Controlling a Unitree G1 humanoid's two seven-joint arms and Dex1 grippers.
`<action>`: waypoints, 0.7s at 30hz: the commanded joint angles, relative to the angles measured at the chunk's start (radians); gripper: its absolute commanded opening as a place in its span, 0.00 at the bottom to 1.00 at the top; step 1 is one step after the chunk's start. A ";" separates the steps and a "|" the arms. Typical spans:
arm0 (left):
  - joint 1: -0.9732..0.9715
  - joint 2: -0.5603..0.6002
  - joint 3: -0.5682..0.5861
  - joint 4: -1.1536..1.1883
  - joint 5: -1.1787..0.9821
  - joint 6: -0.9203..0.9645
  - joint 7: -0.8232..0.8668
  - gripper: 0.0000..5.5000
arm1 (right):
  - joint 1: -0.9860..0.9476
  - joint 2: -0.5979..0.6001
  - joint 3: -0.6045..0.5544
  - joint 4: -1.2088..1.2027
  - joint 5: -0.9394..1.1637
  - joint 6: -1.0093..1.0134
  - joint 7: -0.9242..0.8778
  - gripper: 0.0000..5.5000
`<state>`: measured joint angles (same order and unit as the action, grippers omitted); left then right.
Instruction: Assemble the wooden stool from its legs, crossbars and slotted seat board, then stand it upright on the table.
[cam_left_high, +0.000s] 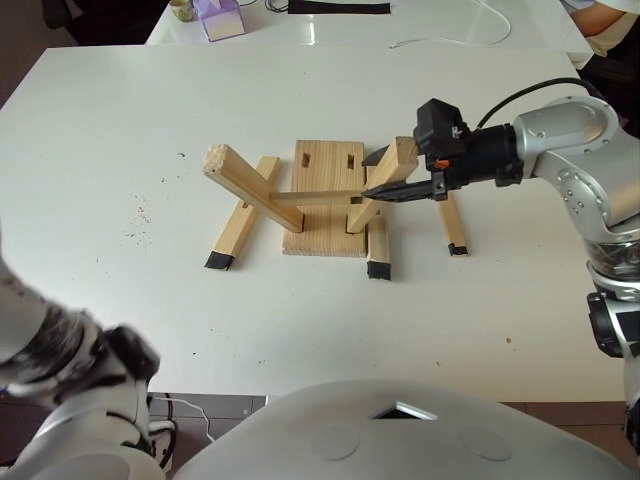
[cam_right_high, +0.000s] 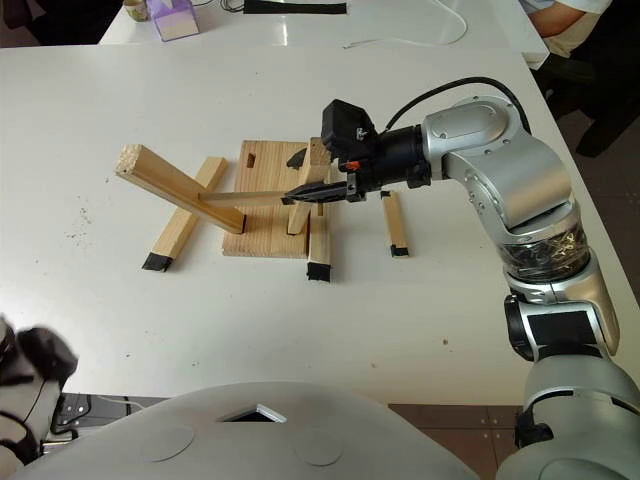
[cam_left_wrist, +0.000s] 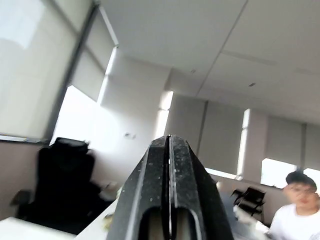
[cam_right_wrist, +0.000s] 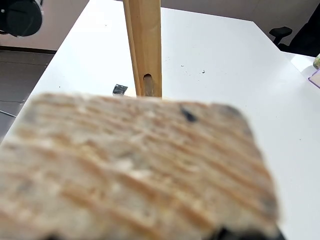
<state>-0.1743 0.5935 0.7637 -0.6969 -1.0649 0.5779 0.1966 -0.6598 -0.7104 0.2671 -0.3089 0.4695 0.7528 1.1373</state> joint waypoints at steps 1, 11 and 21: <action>0.404 -0.134 -0.284 -0.045 0.096 0.060 -0.169 0.00 | -0.045 0.009 0.022 0.012 -0.004 0.026 0.006 0.36; 0.320 -0.394 -1.018 -0.117 0.271 0.014 -0.262 0.00 | -0.185 0.184 0.155 0.138 -0.044 0.013 0.044 0.36; 0.356 -0.420 -1.014 -0.032 0.352 -0.031 -0.292 0.00 | -0.100 0.222 0.139 0.108 -0.060 0.019 -0.009 0.36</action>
<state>0.1954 0.1882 0.0400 -0.7329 -0.6623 0.4625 0.0754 -0.7595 -0.6585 0.3106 -0.1758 0.4086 0.7602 1.2100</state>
